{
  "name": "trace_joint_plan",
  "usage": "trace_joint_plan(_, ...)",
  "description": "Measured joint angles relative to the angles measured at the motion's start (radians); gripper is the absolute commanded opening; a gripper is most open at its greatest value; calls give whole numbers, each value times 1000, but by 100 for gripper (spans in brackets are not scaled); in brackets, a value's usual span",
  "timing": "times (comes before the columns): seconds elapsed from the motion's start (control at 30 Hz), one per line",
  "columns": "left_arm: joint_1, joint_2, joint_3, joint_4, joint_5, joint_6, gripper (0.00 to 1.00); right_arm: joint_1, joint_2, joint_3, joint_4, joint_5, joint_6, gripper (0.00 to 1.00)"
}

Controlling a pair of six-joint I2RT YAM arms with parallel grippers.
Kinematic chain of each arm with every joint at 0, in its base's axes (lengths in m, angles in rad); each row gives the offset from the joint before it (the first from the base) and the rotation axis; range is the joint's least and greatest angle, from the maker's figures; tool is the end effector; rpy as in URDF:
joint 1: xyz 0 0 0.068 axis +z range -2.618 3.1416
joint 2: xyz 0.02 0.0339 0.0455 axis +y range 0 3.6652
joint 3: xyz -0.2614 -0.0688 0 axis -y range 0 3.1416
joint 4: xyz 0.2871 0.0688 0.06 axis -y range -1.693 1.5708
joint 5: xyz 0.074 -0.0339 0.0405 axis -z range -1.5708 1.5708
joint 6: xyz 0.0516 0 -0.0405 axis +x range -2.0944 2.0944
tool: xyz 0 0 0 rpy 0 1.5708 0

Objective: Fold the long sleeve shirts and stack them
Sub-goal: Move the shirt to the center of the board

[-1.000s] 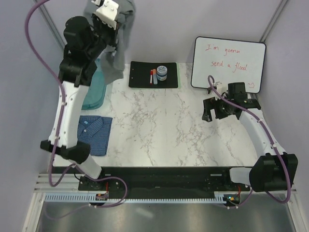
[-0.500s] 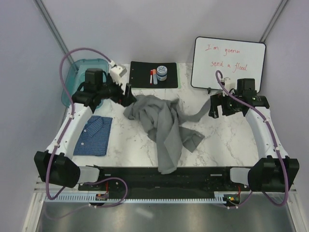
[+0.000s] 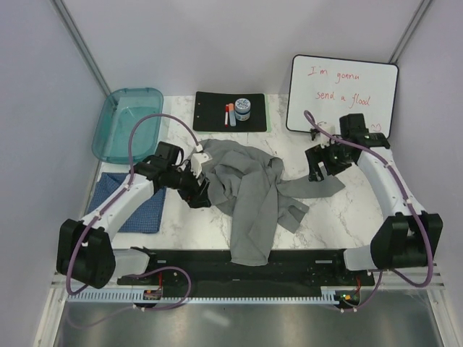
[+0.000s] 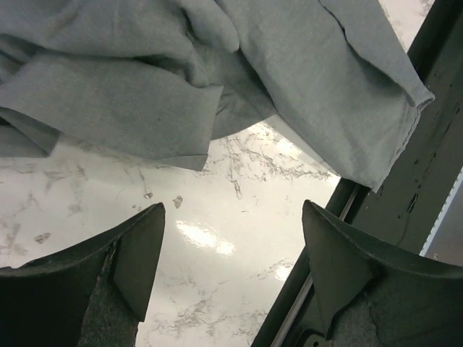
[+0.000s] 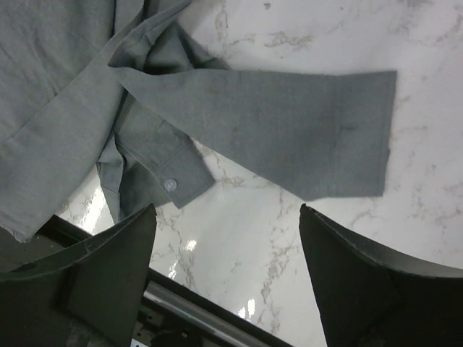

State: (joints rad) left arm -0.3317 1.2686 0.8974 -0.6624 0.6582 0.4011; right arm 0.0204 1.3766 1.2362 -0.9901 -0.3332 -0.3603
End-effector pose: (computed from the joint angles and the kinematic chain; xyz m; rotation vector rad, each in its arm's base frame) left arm 0.2642 -0.1244 0.2162 1.1013 2.2221 -0.8192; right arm 0.3141 0.0233 0.2782 -0.5958 2.5680 0.3369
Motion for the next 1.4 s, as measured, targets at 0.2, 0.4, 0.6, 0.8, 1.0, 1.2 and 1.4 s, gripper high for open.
trace_joint_plan(0.2, -69, 36, -74, 23, -20, 0, 90, 165, 199, -5, 128, 100, 21, 90)
trace_joint_plan(0.4, -84, 116, -64, 31, -70, -4, 95, 240, 416, 46, 213, 164, 19, 84)
trace_joint_plan(0.6, -116, 178, -38, 40, -132, -13, 93, 278, 497, 61, 262, 172, 2, 35)
trace_joint_plan(0.8, -115, 270, -8, 69, -171, -42, 72, 290, 502, 58, 260, 145, -30, 0)
trace_joint_plan(1.0, -51, 394, 78, 84, -247, -67, 19, 238, 396, 21, 218, 158, -69, 0)
trace_joint_plan(1.2, 126, 527, 300, 82, -336, -53, 5, 50, 225, 23, 173, 187, -113, 0)
trace_joint_plan(1.4, 153, 447, 352, 42, -240, 6, 64, 18, 81, 18, 134, 218, -152, 0)
